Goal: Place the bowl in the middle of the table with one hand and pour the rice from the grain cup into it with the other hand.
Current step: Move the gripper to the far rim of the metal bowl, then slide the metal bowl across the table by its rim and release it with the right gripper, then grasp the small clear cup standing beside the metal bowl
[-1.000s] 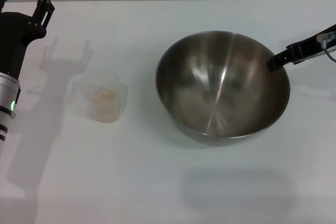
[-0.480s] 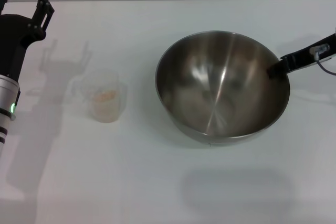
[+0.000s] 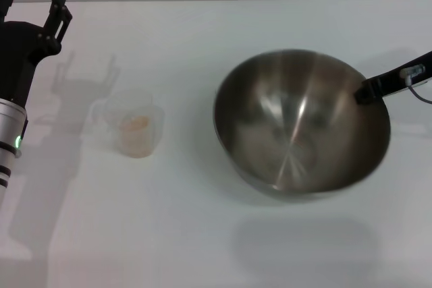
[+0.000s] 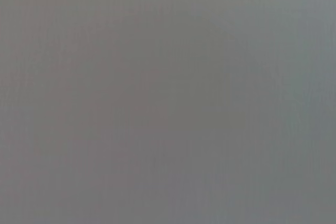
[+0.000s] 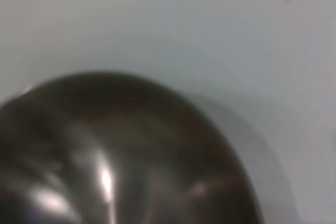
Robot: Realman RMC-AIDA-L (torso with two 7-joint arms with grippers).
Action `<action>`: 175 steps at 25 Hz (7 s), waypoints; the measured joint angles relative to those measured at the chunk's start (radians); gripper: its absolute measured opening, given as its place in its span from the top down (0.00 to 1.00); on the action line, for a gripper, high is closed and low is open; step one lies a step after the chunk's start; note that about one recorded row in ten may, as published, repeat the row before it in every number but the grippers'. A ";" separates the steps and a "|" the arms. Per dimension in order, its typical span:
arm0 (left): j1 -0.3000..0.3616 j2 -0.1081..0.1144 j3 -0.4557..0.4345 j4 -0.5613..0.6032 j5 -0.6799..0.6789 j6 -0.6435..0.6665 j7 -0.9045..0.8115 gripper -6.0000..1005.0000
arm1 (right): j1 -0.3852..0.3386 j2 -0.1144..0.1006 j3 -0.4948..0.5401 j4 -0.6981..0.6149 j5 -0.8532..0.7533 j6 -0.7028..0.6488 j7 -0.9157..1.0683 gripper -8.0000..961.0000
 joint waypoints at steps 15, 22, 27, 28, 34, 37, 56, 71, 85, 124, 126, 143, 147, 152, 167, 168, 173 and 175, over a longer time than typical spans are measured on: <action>0.009 0.000 0.004 -0.017 0.002 0.004 0.000 0.19 | -0.085 0.005 -0.003 -0.164 0.058 0.076 -0.015 0.97; 0.010 0.000 0.004 -0.019 0.001 0.009 0.000 0.19 | -0.117 0.005 -0.019 -0.196 0.170 0.170 -0.094 0.97; 0.010 0.000 0.003 -0.018 0.000 0.019 0.000 0.19 | -0.117 0.005 -0.020 -0.158 0.274 0.198 -0.164 0.97; 0.010 0.000 0.003 -0.018 0.000 0.019 0.000 0.19 | -0.114 0.005 -0.020 -0.146 0.288 0.198 -0.173 0.97; 0.011 0.000 0.003 -0.018 -0.001 0.019 0.000 0.19 | -0.084 0.004 -0.036 -0.071 0.333 0.192 -0.194 0.97; 0.011 0.000 0.003 -0.018 -0.003 0.019 0.000 0.19 | -0.061 0.003 -0.043 -0.011 0.334 0.191 -0.197 0.97; 0.011 0.000 0.002 -0.017 -0.004 0.018 0.000 0.19 | 0.003 0.000 -0.043 0.163 0.326 0.194 -0.197 0.96; 0.014 0.000 0.003 -0.018 -0.004 0.019 0.000 0.19 | 0.027 -0.003 -0.032 0.223 0.293 0.206 -0.188 0.96; 0.019 0.000 0.002 -0.018 -0.004 0.029 0.000 0.19 | 0.040 -0.001 -0.042 0.175 0.293 0.222 -0.195 0.76; 0.019 0.000 0.003 -0.020 0.002 0.044 0.000 0.19 | -0.264 0.019 -0.495 0.596 2.671 0.200 -2.850 0.59; 0.023 0.000 0.003 -0.020 0.002 0.045 0.000 0.19 | -0.233 0.019 -0.597 0.762 2.981 0.050 -2.959 0.59; 0.190 0.006 0.151 -0.027 0.003 0.156 0.012 0.19 | -0.181 0.007 -0.625 1.047 3.264 0.045 -2.766 0.59; 0.228 0.003 0.196 -0.016 0.003 0.150 0.041 0.19 | -0.170 0.003 -0.619 1.060 3.265 0.056 -2.768 0.59; 0.271 0.002 0.228 -0.015 0.001 0.117 0.075 0.19 | -0.147 0.001 -0.613 1.062 3.266 0.082 -2.798 0.59; 0.252 0.002 0.304 -0.017 0.004 -0.016 0.076 0.19 | -0.106 0.000 -0.614 1.075 3.263 0.119 -2.828 0.59; 0.248 0.002 0.304 -0.017 0.004 -0.020 0.076 0.19 | -0.106 0.000 -0.614 1.075 3.263 0.119 -2.828 0.59; 0.226 0.002 0.301 -0.014 -0.001 -0.047 0.077 0.19 | -0.108 0.000 -0.614 1.075 3.263 0.119 -2.828 0.59; 0.212 0.003 0.296 -0.012 -0.003 -0.067 0.077 0.19 | -0.110 0.001 -0.614 1.075 3.262 0.118 -2.828 0.59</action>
